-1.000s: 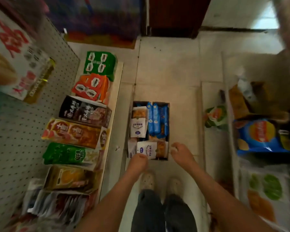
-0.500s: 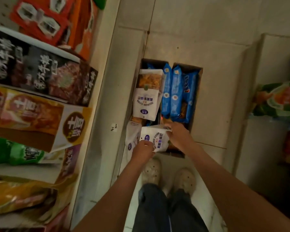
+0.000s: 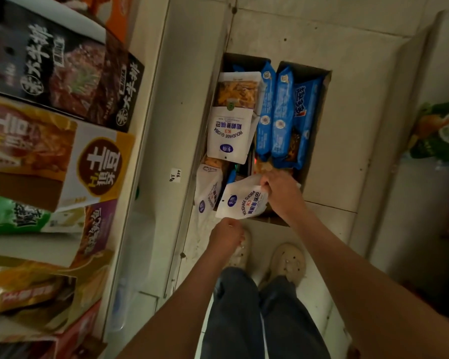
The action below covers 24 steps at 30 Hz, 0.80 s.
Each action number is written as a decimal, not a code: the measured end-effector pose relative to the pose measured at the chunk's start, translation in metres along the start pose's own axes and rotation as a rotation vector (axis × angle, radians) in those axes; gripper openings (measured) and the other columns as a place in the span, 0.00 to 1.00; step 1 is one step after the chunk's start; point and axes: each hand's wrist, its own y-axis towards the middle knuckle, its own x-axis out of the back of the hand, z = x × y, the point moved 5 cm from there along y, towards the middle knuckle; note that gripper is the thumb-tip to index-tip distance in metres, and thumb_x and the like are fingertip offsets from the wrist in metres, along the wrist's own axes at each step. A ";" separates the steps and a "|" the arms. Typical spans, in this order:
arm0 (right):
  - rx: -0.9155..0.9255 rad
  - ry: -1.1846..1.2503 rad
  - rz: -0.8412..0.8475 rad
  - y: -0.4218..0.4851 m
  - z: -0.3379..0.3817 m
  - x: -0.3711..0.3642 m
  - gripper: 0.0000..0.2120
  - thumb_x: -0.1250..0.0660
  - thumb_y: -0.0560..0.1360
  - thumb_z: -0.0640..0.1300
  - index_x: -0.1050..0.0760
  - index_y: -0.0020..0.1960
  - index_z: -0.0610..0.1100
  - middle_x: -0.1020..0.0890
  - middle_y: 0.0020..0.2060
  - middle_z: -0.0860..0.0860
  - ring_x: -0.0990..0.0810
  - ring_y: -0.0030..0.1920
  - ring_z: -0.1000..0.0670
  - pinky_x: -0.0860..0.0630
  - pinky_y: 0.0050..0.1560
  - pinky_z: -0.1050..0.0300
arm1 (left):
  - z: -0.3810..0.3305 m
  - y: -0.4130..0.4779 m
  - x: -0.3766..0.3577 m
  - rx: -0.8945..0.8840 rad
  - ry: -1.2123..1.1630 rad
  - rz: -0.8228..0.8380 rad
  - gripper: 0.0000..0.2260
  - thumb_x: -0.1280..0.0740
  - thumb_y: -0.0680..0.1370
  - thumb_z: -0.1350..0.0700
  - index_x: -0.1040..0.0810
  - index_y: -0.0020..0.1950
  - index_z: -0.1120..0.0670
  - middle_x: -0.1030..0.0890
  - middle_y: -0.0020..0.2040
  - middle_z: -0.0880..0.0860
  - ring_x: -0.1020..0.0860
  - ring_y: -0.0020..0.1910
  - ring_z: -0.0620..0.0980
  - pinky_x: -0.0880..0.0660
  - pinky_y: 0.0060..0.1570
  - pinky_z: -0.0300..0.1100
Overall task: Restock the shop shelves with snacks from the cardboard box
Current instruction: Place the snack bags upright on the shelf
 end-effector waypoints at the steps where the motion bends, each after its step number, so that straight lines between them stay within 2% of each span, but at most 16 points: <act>1: 0.026 0.024 -0.031 -0.002 0.001 0.005 0.05 0.37 0.75 0.36 0.23 0.47 0.40 0.20 0.46 0.44 0.24 0.50 0.43 0.30 0.55 0.47 | 0.000 -0.002 -0.001 -0.007 0.013 0.006 0.05 0.41 0.80 0.57 0.26 0.47 0.53 0.19 0.48 0.58 0.20 0.51 0.59 0.23 0.56 0.53; 3: 0.089 0.062 -0.072 -0.008 0.003 0.013 0.04 0.36 0.73 0.34 0.23 0.42 0.38 0.19 0.42 0.43 0.23 0.46 0.41 0.28 0.50 0.45 | -0.001 -0.007 -0.003 -0.023 0.043 0.015 0.05 0.40 0.79 0.57 0.27 0.45 0.52 0.20 0.50 0.59 0.20 0.52 0.59 0.23 0.56 0.53; 4: 0.123 0.077 -0.078 -0.011 0.003 0.015 0.04 0.35 0.72 0.33 0.23 0.41 0.37 0.20 0.40 0.42 0.23 0.44 0.40 0.27 0.48 0.44 | -0.001 -0.009 -0.004 -0.028 0.060 0.018 0.05 0.40 0.79 0.56 0.26 0.47 0.53 0.20 0.51 0.58 0.20 0.52 0.58 0.23 0.57 0.53; 6: 0.163 0.124 -0.091 -0.019 0.000 0.019 0.04 0.36 0.71 0.32 0.25 0.38 0.37 0.21 0.39 0.42 0.24 0.41 0.40 0.28 0.44 0.50 | -0.002 -0.012 -0.005 -0.056 0.105 0.005 0.08 0.41 0.80 0.56 0.25 0.55 0.56 0.20 0.54 0.58 0.21 0.53 0.57 0.23 0.56 0.52; 8: 0.163 0.189 -0.118 -0.027 -0.006 0.024 0.05 0.36 0.70 0.30 0.26 0.38 0.37 0.22 0.40 0.43 0.26 0.42 0.44 0.34 0.45 0.60 | -0.006 -0.016 -0.006 -0.111 0.224 -0.022 0.12 0.42 0.80 0.56 0.25 0.59 0.58 0.21 0.56 0.58 0.22 0.54 0.56 0.23 0.50 0.47; 10: 0.155 0.244 -0.144 -0.034 -0.010 0.029 0.07 0.36 0.70 0.27 0.26 0.39 0.37 0.21 0.41 0.43 0.31 0.44 0.52 0.38 0.44 0.66 | -0.010 -0.021 -0.005 -0.161 0.435 -0.081 0.13 0.45 0.81 0.56 0.26 0.59 0.59 0.22 0.55 0.58 0.23 0.52 0.55 0.28 0.44 0.42; 12: 0.131 0.317 -0.176 -0.040 -0.010 0.037 0.07 0.37 0.72 0.27 0.25 0.41 0.36 0.23 0.41 0.47 0.35 0.44 0.59 0.36 0.44 0.65 | -0.012 -0.027 -0.002 -0.186 0.560 -0.129 0.13 0.46 0.81 0.55 0.25 0.57 0.59 0.22 0.54 0.57 0.23 0.51 0.54 0.29 0.46 0.42; 14: 0.058 0.418 -0.226 -0.045 -0.010 0.048 0.06 0.38 0.73 0.27 0.24 0.43 0.35 0.26 0.42 0.50 0.33 0.44 0.58 0.33 0.44 0.64 | -0.012 -0.029 0.001 -0.185 0.558 -0.132 0.12 0.42 0.79 0.53 0.26 0.55 0.59 0.21 0.54 0.56 0.24 0.48 0.52 0.26 0.48 0.44; 16: -0.033 0.527 -0.256 -0.048 -0.009 0.058 0.06 0.37 0.73 0.29 0.24 0.45 0.36 0.26 0.43 0.52 0.30 0.46 0.53 0.32 0.47 0.64 | -0.014 -0.033 0.006 -0.176 0.365 -0.083 0.19 0.35 0.77 0.49 0.31 0.65 0.56 0.24 0.57 0.54 0.24 0.51 0.51 0.27 0.49 0.43; 17: -0.065 0.572 -0.253 -0.047 -0.008 0.062 0.06 0.37 0.73 0.30 0.24 0.46 0.37 0.26 0.42 0.53 0.29 0.47 0.52 0.32 0.48 0.62 | -0.018 -0.036 0.006 -0.191 0.202 -0.027 0.27 0.32 0.76 0.49 0.38 0.70 0.54 0.27 0.60 0.53 0.26 0.54 0.50 0.28 0.50 0.42; 19: -0.033 0.603 -0.260 -0.046 -0.001 0.076 0.04 0.36 0.73 0.34 0.23 0.45 0.39 0.25 0.40 0.59 0.28 0.46 0.51 0.30 0.50 0.54 | -0.031 -0.042 0.010 -0.277 -0.055 0.048 0.37 0.28 0.74 0.52 0.49 0.75 0.49 0.33 0.67 0.51 0.29 0.62 0.48 0.30 0.55 0.41; 21: 0.026 0.607 -0.270 -0.044 0.007 0.088 0.04 0.37 0.71 0.40 0.23 0.43 0.43 0.25 0.40 0.62 0.28 0.46 0.50 0.30 0.51 0.50 | -0.045 -0.045 0.016 -0.373 -0.190 0.095 0.39 0.28 0.74 0.57 0.50 0.75 0.46 0.37 0.71 0.48 0.33 0.65 0.45 0.30 0.57 0.39; 24: -0.030 0.816 -0.179 -0.037 0.016 0.097 0.07 0.36 0.72 0.40 0.27 0.40 0.51 0.24 0.42 0.56 0.27 0.49 0.50 0.30 0.51 0.57 | -0.063 -0.042 0.029 -0.454 -0.344 0.151 0.35 0.29 0.73 0.62 0.45 0.71 0.42 0.36 0.71 0.45 0.32 0.67 0.43 0.26 0.58 0.38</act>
